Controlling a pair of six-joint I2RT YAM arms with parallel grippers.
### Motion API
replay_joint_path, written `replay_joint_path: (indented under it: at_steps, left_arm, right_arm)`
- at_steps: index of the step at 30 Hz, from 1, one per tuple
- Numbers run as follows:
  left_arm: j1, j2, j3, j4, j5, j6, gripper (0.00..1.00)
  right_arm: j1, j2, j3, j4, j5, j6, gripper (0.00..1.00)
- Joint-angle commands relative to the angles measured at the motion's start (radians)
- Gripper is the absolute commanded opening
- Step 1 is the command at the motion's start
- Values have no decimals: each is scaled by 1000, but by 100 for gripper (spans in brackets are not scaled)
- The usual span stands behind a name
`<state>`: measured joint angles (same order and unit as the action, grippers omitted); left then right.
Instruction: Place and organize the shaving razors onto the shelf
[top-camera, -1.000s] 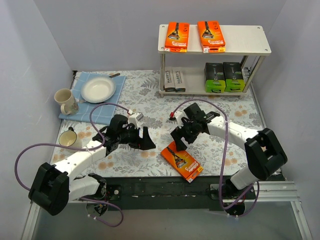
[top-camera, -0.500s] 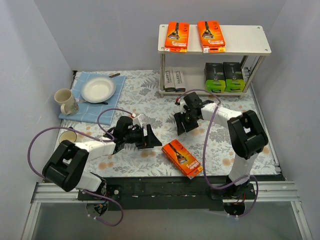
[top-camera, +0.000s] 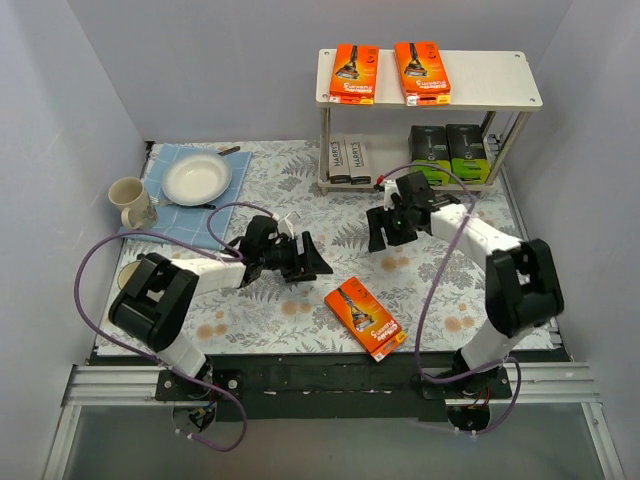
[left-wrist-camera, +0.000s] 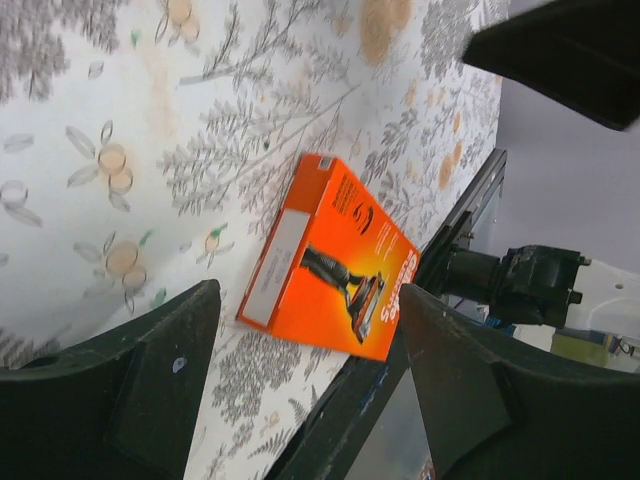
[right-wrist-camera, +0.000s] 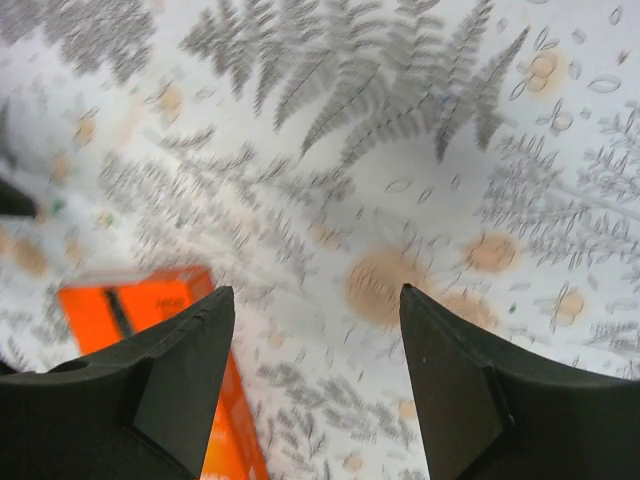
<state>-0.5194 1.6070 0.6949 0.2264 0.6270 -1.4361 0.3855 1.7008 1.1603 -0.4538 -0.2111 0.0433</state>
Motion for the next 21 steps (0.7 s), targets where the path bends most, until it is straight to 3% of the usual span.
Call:
replay_joint_path:
  at_steps: [1,5,9,15,21]
  left_arm:
    - [-19,-120,-84,-77,-12,-3,71]
    - [-54,-183,-152,-76,18,3,67]
    - [-151,-185,-210,106,80,-18,63]
    - [-200,-38,-175,148,39,-63,61]
    - [-192,80,-68,160,-7,-63,60]
  right_arm:
    - [-4,-191,-120,-81,-158,-37,75]
    - [-5,-289,-241,-106,-183,-33,73]
    - [1,-326,-333,-72,-226,-13,74]
    - [13,-245,-384,4,-266,73,74]
    - [35,-121,-367,118,-387,185,60]
